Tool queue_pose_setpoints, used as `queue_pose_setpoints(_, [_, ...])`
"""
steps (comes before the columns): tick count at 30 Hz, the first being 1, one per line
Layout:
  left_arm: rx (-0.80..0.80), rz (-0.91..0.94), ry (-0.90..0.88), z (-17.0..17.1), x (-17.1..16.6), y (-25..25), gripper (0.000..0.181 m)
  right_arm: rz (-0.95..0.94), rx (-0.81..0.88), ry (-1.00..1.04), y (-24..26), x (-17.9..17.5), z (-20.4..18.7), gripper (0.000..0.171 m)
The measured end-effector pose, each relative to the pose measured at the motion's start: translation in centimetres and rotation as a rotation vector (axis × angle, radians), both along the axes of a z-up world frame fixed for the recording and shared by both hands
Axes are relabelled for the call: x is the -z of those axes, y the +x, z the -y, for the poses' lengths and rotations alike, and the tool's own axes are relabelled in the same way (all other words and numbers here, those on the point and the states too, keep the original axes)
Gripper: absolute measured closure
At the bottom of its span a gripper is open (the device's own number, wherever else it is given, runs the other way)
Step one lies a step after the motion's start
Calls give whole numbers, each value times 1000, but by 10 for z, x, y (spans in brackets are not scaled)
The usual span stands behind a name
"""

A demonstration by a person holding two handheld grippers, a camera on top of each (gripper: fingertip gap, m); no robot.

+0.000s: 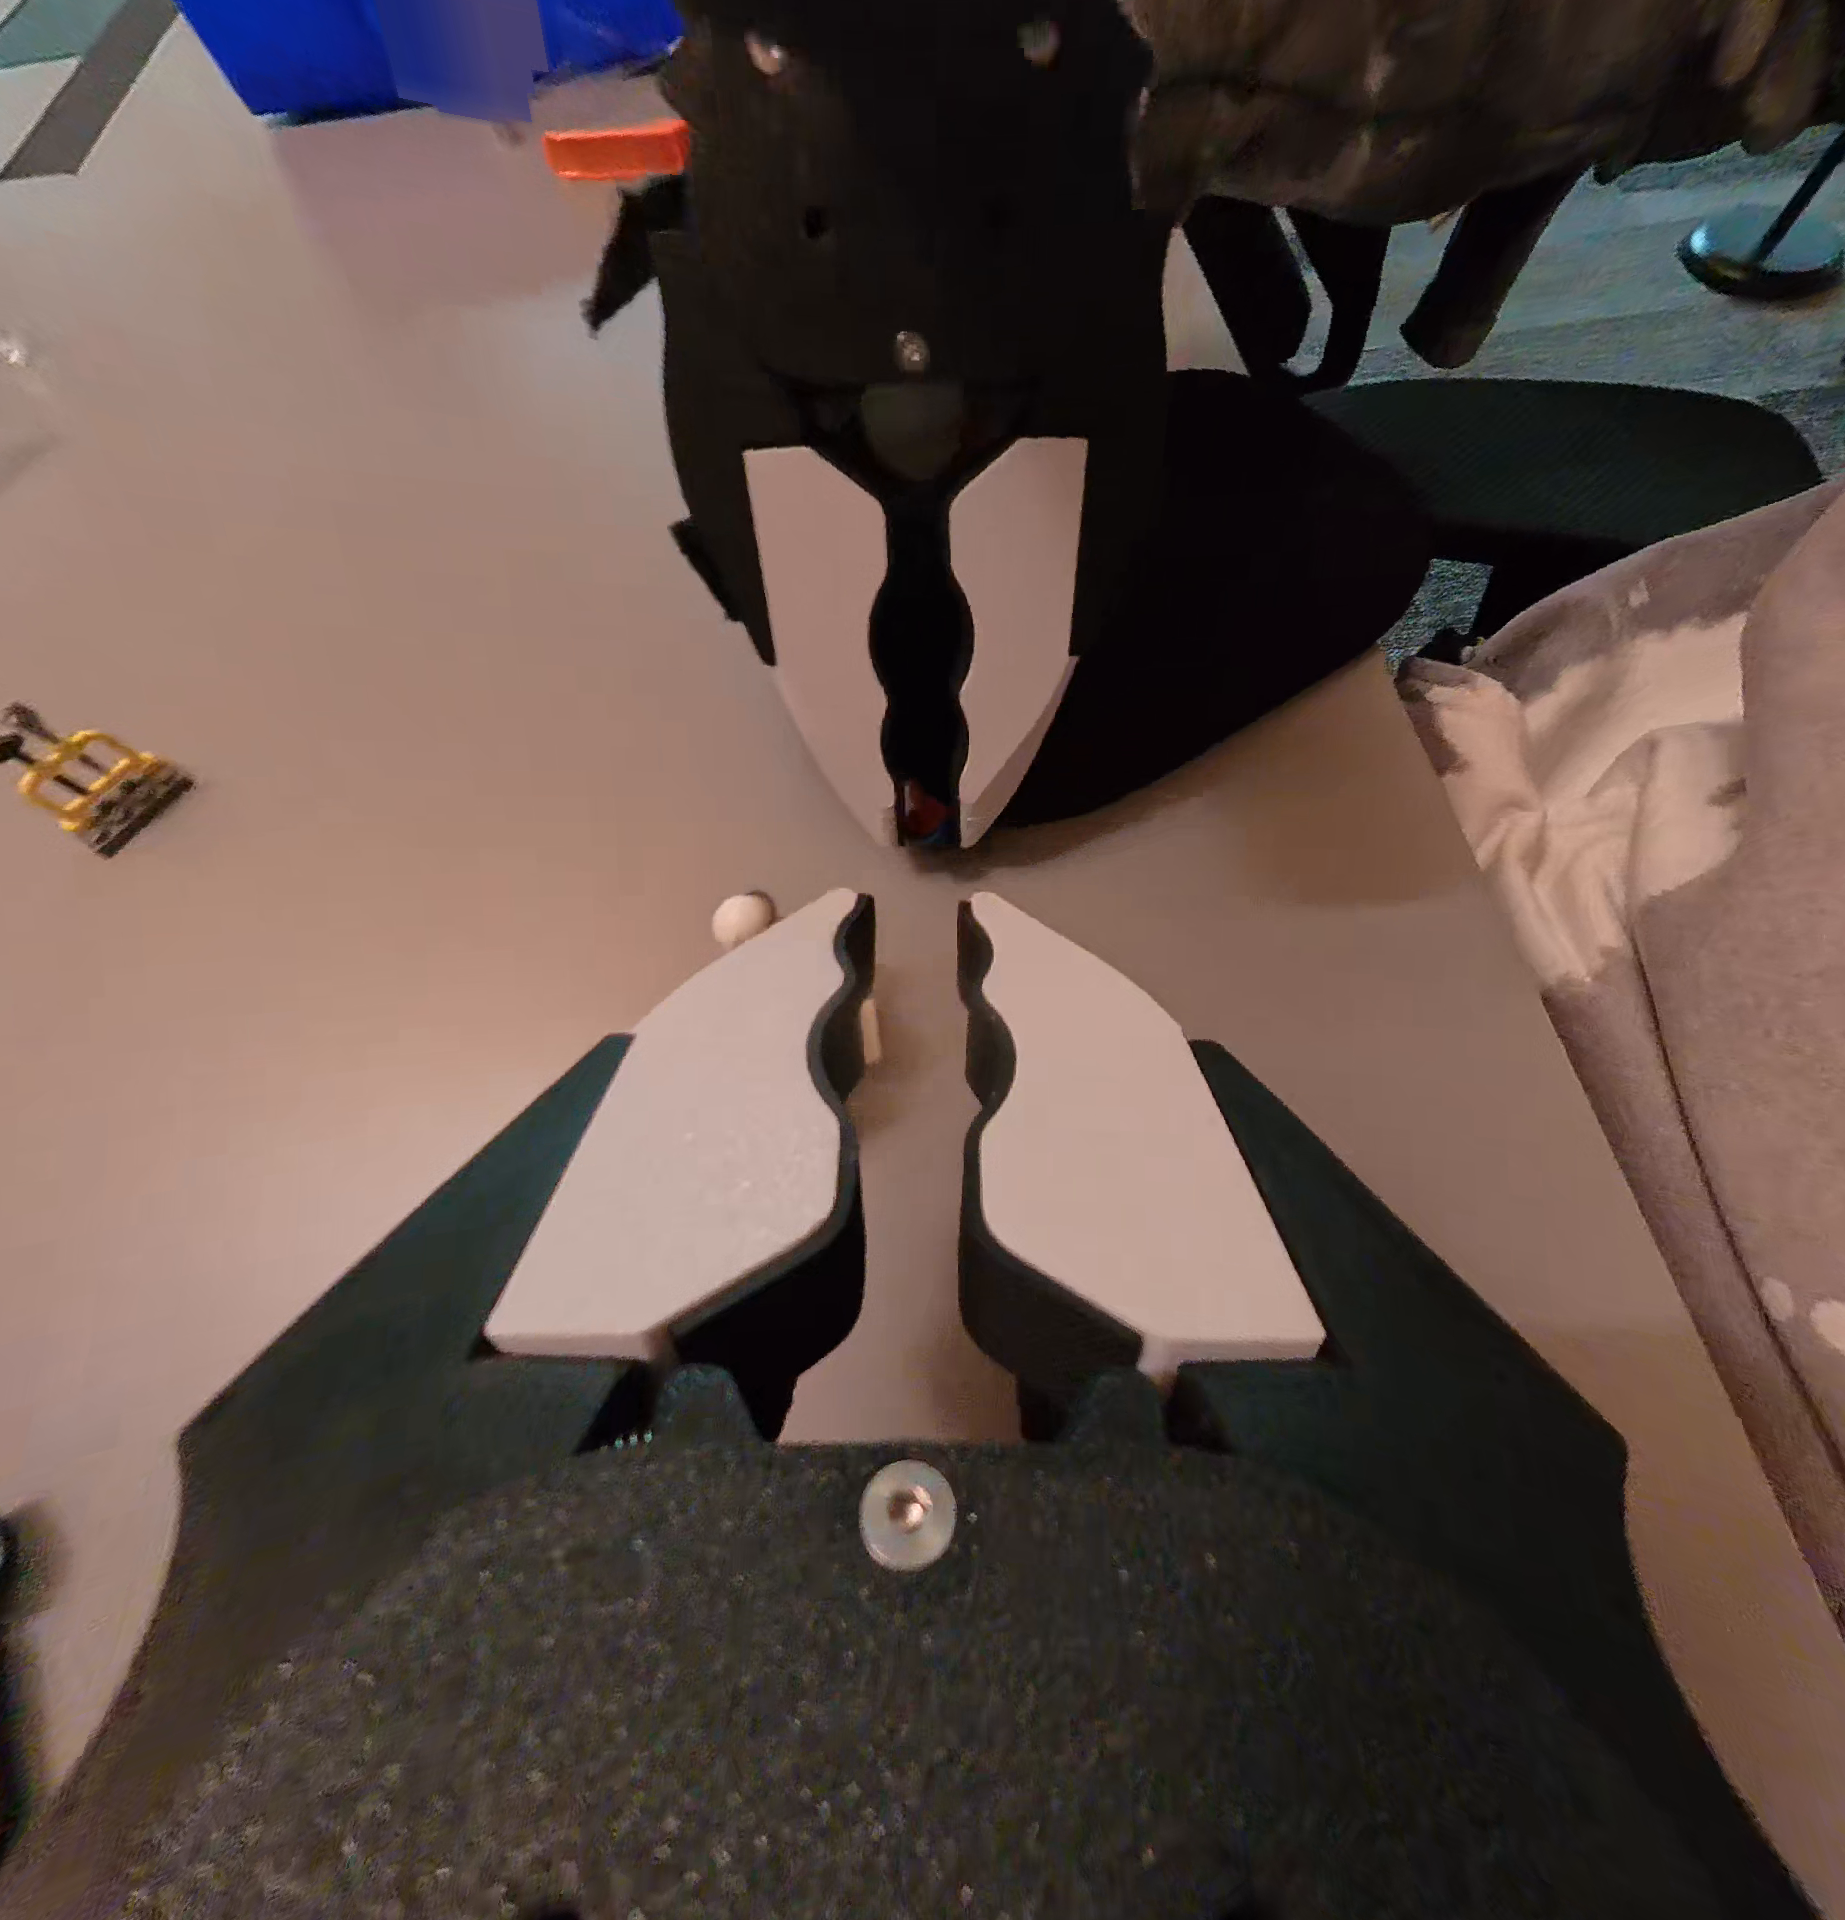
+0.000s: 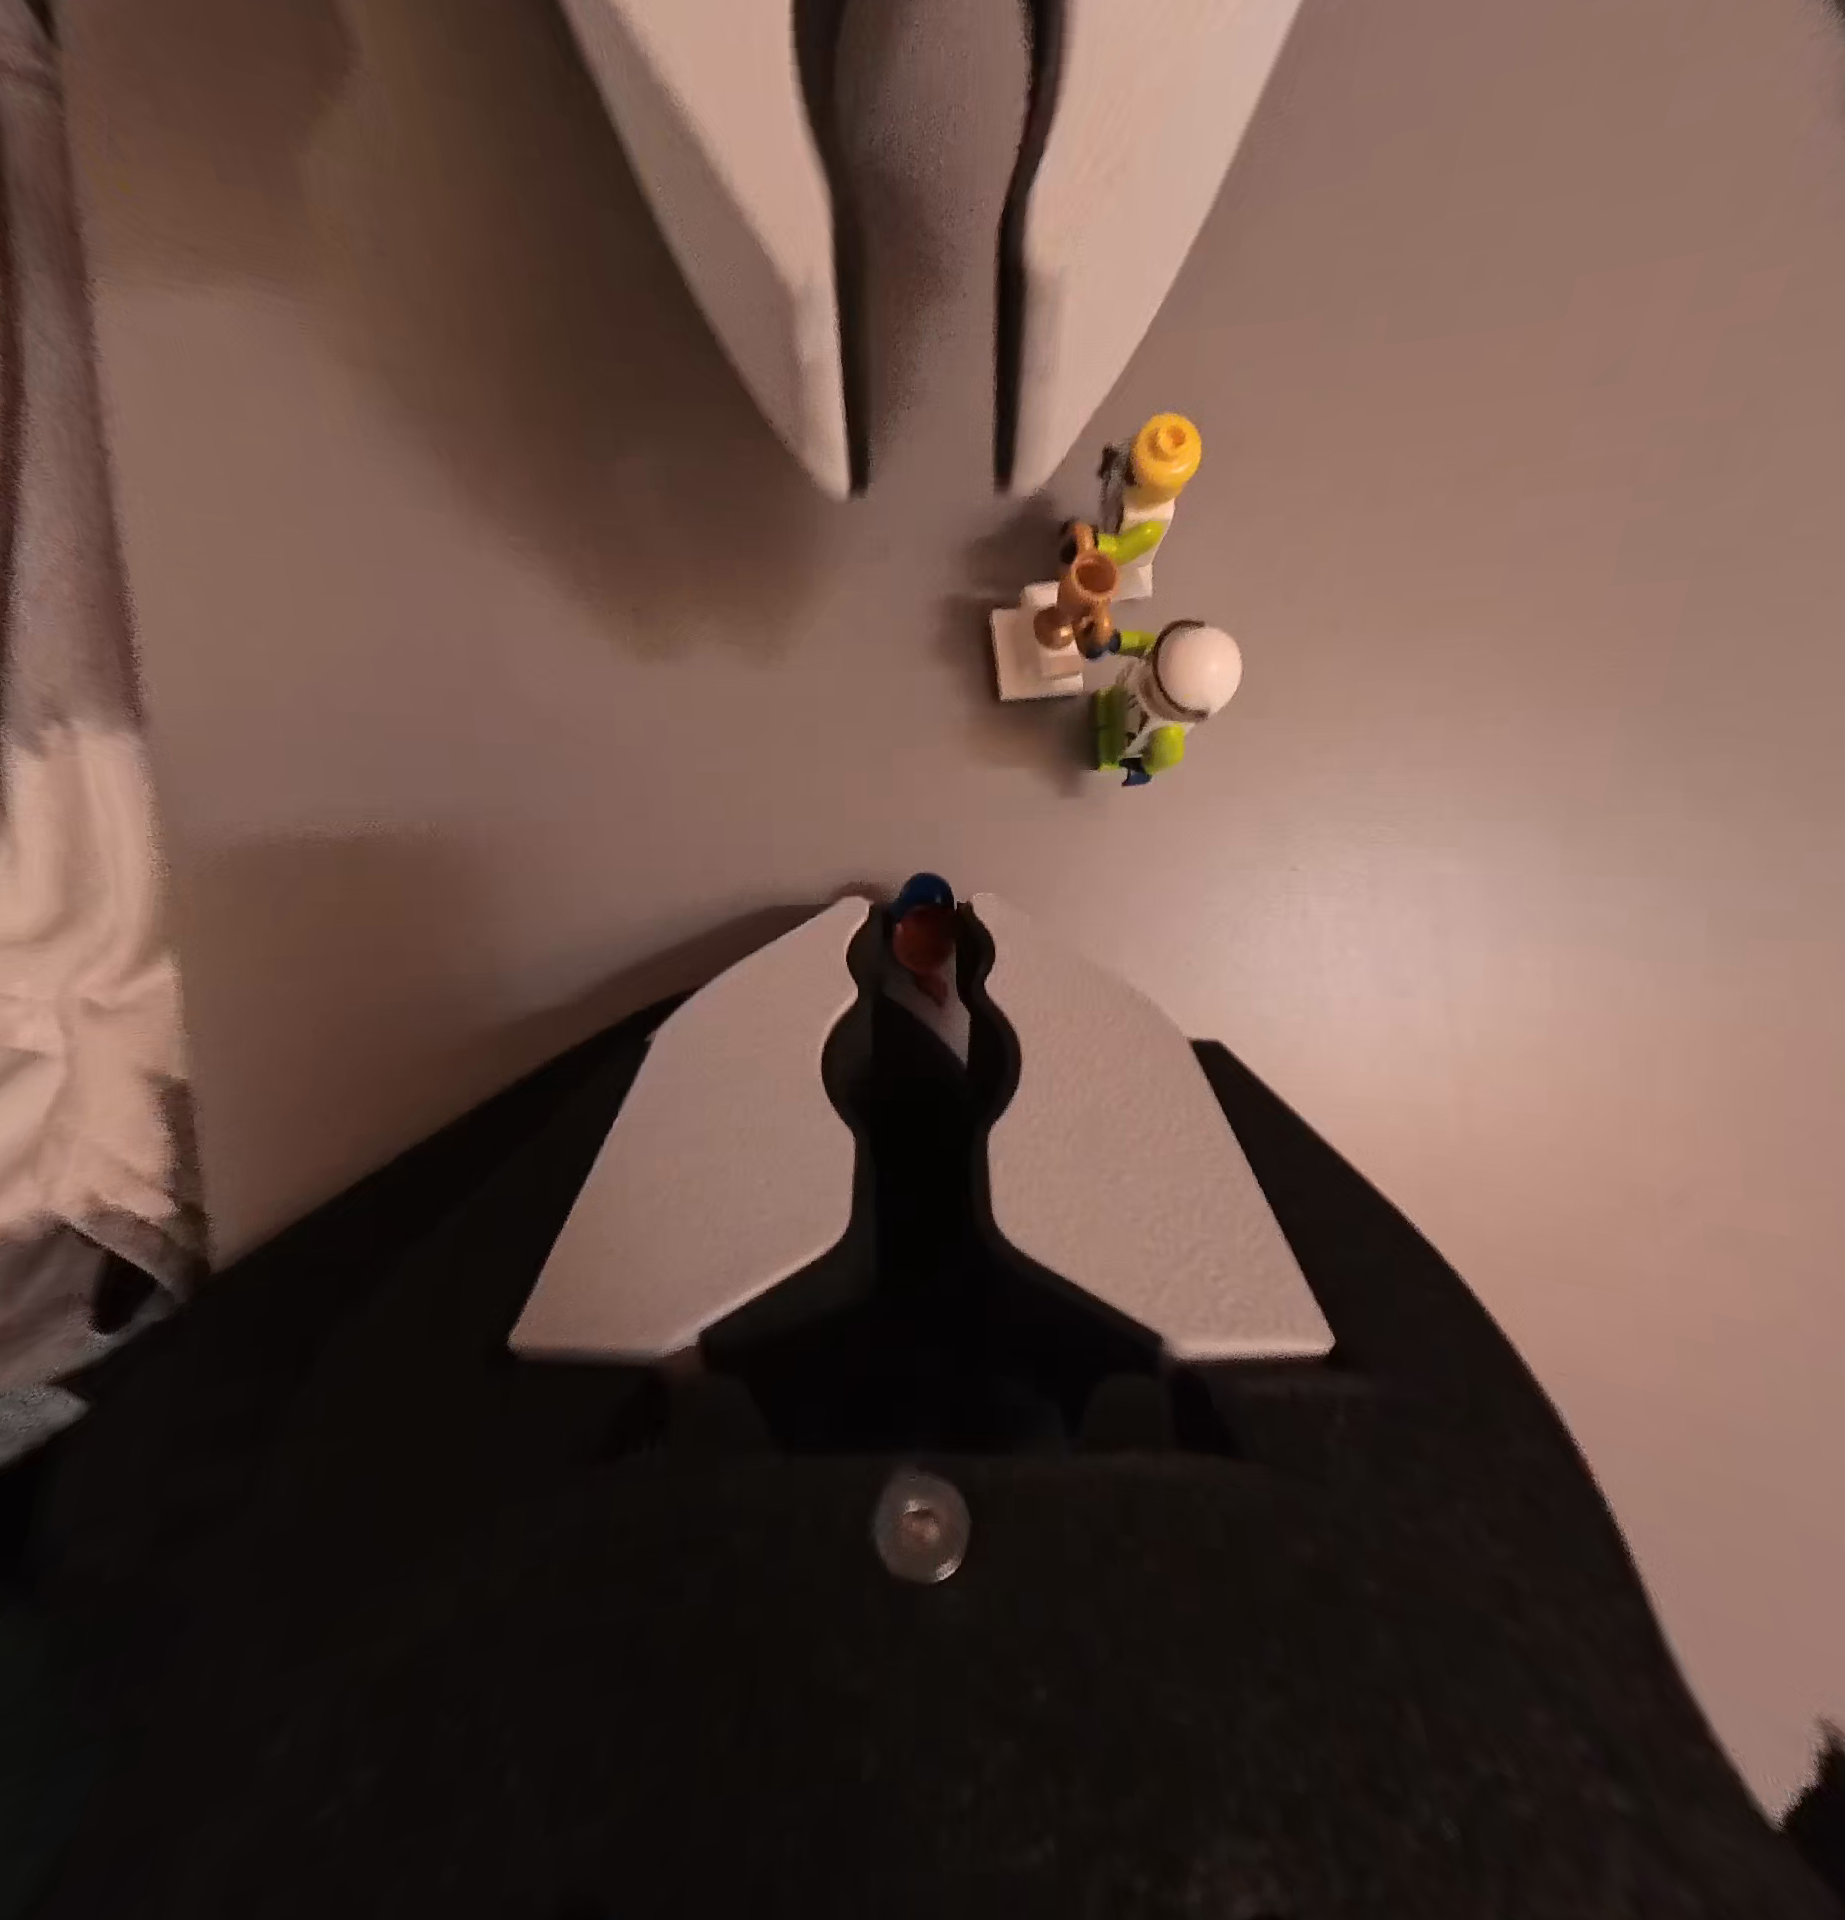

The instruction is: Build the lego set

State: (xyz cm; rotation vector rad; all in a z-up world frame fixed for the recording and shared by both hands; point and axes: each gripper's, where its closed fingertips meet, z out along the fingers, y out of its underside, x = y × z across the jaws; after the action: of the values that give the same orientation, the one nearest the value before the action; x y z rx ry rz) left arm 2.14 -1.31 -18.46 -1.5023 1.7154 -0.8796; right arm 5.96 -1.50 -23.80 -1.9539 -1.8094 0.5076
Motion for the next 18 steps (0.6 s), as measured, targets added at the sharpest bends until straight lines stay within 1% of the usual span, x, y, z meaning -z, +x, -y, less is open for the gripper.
queue_pose_setpoints(2, [8,25,33,5,-2,6,166,-134,23,-75,-8,-15,7,158])
queue_pose_setpoints(5, [47,98,112,17,-16,15,165,-363,43,-234,-19,-45,24,159])
queue_pose_setpoints(8, [113,139,189,34,-27,20,165,-478,32,-333,-22,-60,36,159])
queue_pose_setpoints(10, [146,127,220,42,-26,21,167,-486,15,-361,-23,-60,42,159])
queue_pose_setpoints(13, [180,62,250,47,-15,21,171,-440,-29,-359,-23,-55,48,159])
queue_pose_setpoints(18, [226,17,275,53,-4,19,177,-370,-100,-367,-28,-50,54,159])
